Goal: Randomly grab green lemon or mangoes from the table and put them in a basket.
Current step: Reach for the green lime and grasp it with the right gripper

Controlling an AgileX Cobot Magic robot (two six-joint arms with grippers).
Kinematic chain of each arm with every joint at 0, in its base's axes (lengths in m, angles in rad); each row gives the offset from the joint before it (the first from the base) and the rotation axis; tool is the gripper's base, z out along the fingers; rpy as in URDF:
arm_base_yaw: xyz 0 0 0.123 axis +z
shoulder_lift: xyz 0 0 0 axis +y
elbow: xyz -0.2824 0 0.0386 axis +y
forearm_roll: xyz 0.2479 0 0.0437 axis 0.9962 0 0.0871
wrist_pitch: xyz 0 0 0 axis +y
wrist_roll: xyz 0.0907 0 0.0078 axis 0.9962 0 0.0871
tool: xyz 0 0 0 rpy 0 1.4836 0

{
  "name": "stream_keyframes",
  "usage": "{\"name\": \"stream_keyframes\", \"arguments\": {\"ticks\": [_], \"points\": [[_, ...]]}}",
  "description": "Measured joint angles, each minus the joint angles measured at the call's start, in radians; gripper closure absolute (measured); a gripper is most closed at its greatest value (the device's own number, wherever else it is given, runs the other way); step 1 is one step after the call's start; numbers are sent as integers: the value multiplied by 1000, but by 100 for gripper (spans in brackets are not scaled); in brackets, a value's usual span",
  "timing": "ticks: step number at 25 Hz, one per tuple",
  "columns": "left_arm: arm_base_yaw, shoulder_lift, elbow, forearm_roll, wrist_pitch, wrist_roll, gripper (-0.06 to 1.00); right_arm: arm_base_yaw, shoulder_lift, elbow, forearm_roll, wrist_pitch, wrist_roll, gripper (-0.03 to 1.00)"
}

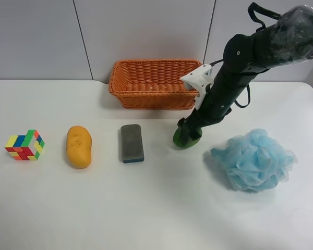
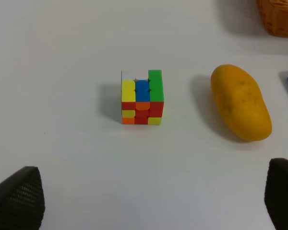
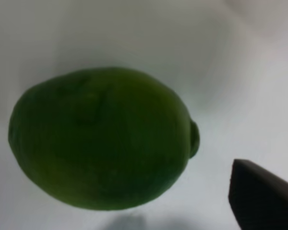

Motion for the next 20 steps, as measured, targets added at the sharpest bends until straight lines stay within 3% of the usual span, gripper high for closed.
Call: {"name": "stream_keyframes", "arguments": {"ticks": [20], "points": [[0, 0, 0, 0, 0, 0, 5, 12, 94, 0, 48, -109, -3, -1]]}}
